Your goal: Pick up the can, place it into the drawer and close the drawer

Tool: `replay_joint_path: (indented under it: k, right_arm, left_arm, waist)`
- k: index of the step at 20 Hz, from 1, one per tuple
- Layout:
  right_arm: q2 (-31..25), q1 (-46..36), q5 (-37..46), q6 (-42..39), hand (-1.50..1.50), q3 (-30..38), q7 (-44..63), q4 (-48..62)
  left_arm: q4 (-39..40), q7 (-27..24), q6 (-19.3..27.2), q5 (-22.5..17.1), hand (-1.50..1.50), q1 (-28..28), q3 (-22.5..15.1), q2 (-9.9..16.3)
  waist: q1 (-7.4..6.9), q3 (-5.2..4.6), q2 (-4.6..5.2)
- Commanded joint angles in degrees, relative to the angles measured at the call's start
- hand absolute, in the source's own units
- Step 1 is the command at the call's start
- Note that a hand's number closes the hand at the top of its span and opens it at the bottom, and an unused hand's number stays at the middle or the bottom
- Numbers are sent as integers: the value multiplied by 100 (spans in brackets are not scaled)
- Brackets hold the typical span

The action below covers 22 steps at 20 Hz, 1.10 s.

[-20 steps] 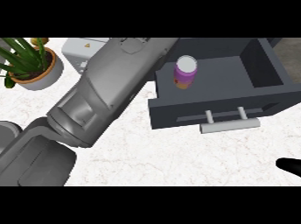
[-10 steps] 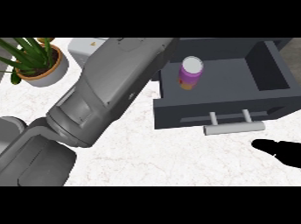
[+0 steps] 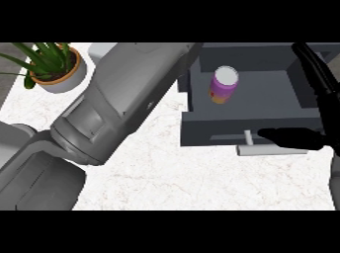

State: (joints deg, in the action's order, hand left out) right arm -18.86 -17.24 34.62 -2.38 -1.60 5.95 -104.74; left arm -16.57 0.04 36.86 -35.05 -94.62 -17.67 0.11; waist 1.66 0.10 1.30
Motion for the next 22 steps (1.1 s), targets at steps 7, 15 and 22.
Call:
replay_joint_path:
  k: [7,15,22]
  right_arm:
    - [280,-851,1630,1096,-150,-649,-706,2591]
    - [806,-1848,2140,2314,-150,-444,-1035,4634]
    - [906,-2865,2486,3423,-150,61,-953,6233]
  left_arm:
    - [-10,-135,-324,74,-150,241,116,167]
    - [-319,205,-326,197,-150,323,191,589]
    - [-777,446,-432,334,-150,693,92,757]
  waist:
    - [-245,-3,-40]
    - [-357,-4,-74]
    - [-497,-5,-82]
